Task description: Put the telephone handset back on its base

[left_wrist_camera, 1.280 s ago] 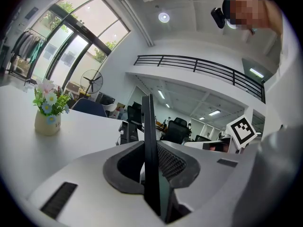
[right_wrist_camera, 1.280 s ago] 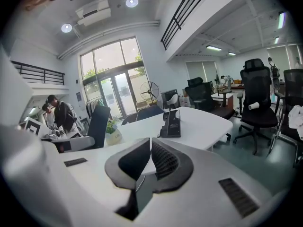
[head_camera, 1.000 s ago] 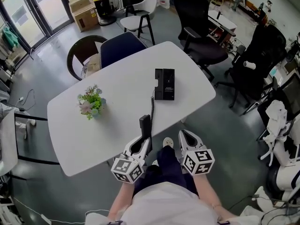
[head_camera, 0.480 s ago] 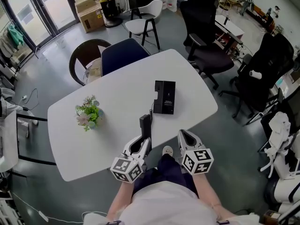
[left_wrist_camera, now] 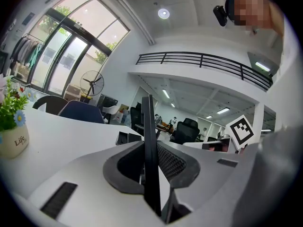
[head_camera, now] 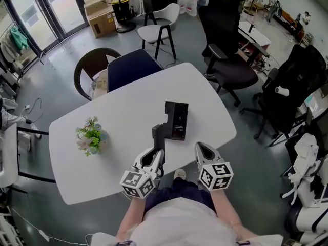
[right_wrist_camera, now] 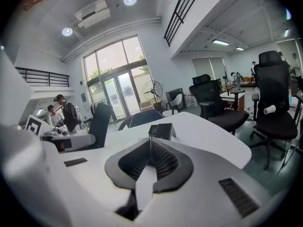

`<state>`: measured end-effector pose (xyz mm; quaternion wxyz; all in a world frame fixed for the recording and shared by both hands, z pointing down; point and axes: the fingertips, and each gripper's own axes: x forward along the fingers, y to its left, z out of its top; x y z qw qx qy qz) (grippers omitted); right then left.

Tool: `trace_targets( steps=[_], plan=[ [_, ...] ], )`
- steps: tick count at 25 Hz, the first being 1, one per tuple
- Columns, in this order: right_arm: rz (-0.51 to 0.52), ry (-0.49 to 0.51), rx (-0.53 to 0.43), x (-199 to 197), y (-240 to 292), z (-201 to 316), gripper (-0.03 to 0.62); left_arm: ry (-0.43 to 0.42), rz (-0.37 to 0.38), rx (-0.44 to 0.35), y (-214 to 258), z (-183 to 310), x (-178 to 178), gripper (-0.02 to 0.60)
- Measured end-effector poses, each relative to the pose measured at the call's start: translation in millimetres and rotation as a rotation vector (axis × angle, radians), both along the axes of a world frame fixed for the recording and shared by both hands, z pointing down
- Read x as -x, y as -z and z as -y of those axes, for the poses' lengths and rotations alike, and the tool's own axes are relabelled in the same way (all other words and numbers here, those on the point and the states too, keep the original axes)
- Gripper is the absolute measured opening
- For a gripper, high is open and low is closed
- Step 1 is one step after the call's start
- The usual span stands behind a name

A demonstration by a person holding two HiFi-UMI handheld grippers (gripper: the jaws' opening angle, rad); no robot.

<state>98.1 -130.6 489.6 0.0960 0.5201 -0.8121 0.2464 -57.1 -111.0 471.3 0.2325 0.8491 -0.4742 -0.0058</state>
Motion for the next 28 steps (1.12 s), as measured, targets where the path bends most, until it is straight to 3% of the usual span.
trace_targets(
  steps=[20, 28],
  plan=[
    [0.028, 0.101, 0.05, -1, -32, 47, 0.037, 0.053, 0.035, 0.048, -25, 41, -10, 0.084],
    [0.03, 0.128, 0.08, 5, -45, 48, 0.035, 0.006, -0.004, 0.085, -32, 54, -13, 0.084]
  ],
)
